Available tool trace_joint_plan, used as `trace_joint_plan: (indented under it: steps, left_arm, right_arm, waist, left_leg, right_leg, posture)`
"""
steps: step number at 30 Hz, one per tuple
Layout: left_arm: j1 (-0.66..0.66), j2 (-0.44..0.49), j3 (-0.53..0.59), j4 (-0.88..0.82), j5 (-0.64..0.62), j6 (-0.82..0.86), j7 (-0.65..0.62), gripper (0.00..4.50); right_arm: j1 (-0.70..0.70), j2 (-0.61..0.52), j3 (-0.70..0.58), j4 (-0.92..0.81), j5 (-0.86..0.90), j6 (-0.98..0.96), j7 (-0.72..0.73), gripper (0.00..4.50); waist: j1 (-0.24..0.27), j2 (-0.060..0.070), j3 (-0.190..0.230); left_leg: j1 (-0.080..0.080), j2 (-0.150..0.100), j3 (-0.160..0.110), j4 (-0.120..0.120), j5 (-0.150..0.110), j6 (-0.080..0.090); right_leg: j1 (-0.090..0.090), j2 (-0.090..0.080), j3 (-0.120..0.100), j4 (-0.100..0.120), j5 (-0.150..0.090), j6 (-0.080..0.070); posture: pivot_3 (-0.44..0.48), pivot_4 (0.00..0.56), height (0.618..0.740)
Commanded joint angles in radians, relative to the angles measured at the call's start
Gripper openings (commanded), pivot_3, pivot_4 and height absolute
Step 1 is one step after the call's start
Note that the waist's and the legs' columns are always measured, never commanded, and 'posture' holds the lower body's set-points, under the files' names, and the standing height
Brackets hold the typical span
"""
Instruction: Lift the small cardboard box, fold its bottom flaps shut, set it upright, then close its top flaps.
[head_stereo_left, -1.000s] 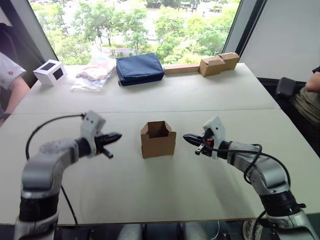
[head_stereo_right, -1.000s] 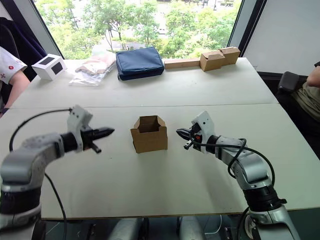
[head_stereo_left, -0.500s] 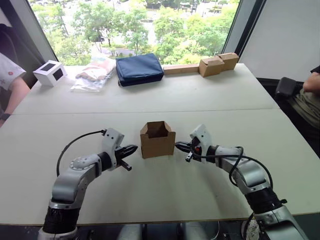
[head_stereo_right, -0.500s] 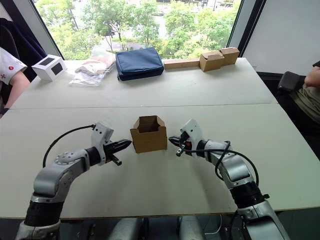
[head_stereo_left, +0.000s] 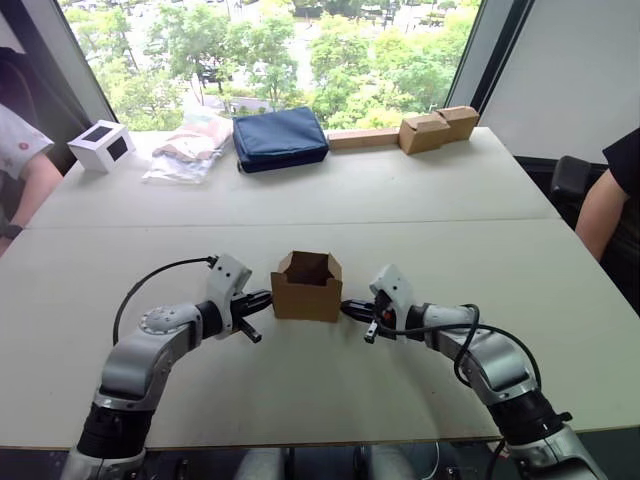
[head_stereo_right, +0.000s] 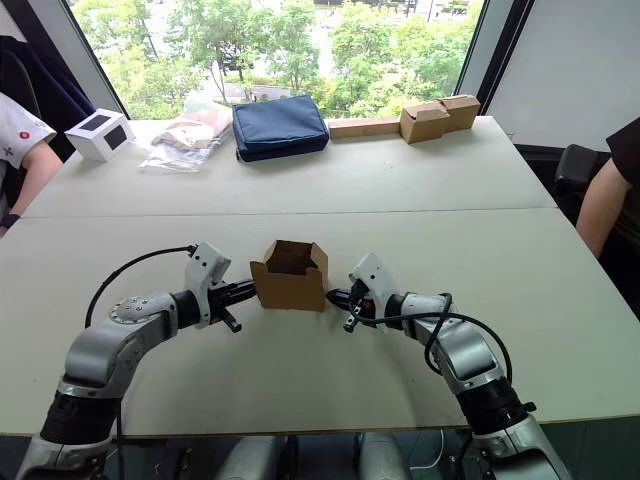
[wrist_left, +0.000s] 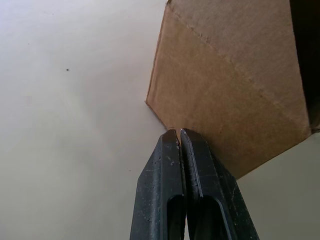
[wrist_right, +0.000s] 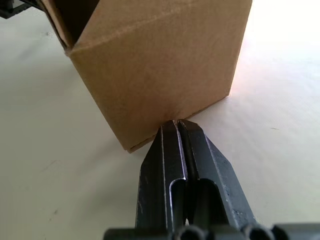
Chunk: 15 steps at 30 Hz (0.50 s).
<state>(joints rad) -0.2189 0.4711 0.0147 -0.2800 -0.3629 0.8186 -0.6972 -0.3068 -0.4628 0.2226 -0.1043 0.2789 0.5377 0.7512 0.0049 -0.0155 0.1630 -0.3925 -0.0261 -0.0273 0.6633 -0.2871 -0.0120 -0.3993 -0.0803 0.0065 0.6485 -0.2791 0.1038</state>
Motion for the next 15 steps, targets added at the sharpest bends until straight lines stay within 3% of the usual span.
trace_joint_plan:
  steps: [1,6,11,15]
  left_arm:
    - [0.009,0.009,0.000,-0.063,-0.052,0.012,-0.020,0.08]
    - [0.017,0.077,0.036,-0.085,-0.107,0.043,-0.069,0.08]
    - [-0.076,0.149,0.101,0.015,-0.138,0.009,-0.108,0.08]
    - [-0.179,0.169,0.123,0.030,-0.215,0.037,-0.163,0.08]
  right_arm:
    - [-0.018,-0.030,-0.039,-0.039,0.005,-0.017,0.021,0.00]
    - [-0.027,-0.117,-0.076,-0.076,0.039,0.007,0.097,0.00]
    - [-0.082,-0.179,-0.134,-0.083,0.081,0.047,0.150,0.00]
    - [-0.177,-0.139,-0.187,-0.053,0.138,0.077,0.134,0.00]
  waist:
    - [0.000,0.000,0.000]
    - [0.000,0.000,0.000]
    - [0.000,0.000,0.000]
    - [0.000,0.000,0.001]
  left_leg:
    - [0.000,0.000,0.000,0.000,0.000,0.000]
    - [0.000,0.000,0.000,0.000,0.000,0.000]
    - [0.000,0.000,0.000,-0.001,0.000,0.000]
    - [0.000,0.000,0.000,-0.001,0.000,0.000]
  right_leg:
    - [0.000,0.000,0.000,0.000,0.000,0.000]
    - [0.000,0.000,0.000,-0.001,0.000,0.000]
    - [0.000,0.000,0.000,-0.001,0.000,0.000]
    - [0.000,0.000,0.000,-0.001,0.000,0.000]
  posture:
    - [0.000,0.150,0.740]
    - [0.000,0.150,0.740]
    - [0.000,0.150,0.740]
    - [0.000,0.150,0.740]
